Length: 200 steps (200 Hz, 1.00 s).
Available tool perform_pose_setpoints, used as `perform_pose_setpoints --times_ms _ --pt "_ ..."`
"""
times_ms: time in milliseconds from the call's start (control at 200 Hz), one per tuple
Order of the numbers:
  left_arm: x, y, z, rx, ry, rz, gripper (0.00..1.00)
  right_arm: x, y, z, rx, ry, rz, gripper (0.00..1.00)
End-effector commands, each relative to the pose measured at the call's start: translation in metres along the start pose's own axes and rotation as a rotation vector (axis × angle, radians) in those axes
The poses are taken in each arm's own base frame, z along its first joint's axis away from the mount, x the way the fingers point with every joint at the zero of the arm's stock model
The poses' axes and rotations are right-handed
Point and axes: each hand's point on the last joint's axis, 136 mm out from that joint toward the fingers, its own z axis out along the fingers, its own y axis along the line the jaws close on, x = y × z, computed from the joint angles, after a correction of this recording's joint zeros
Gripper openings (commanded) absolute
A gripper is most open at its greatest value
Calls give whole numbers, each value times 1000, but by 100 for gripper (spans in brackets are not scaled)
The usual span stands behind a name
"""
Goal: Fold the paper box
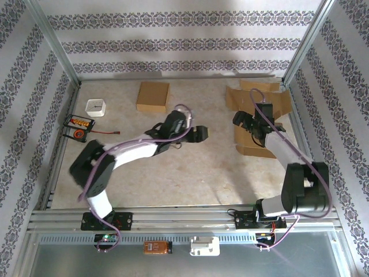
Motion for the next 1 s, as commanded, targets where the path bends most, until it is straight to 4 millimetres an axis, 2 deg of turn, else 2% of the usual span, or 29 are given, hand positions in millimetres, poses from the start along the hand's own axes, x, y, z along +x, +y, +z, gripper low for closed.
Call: perform_pose_setpoints --times_ms 0,75,85,190,400,590,700,909,994 --pt "3 -36 50 160 19 -11 71 10 2 -30 -38 -29 72 96" --pt "5 -35 86 180 27 -35 68 15 4 -51 -71 -60 97 96" --pt "-2 -42 86 195 14 -35 67 16 4 -53 -71 -61 102 96" --pt "7 -31 128 185 45 -64 64 25 4 -78 -97 -73 97 95" --pt "28 -19 178 177 111 -36 63 38 6 -105 -152 -93 67 96" --pt "46 -8 207 153 176 -41 60 38 6 -117 -166 -122 36 96" --pt "63 1 219 51 243 -2 59 37 12 -122 -197 -123 38 96" --pt "78 13 228 -29 285 -25 53 34 18 -131 -236 -136 42 96" --pt "79 26 225 -104 292 -35 53 35 19 -134 -240 -137 46 96"
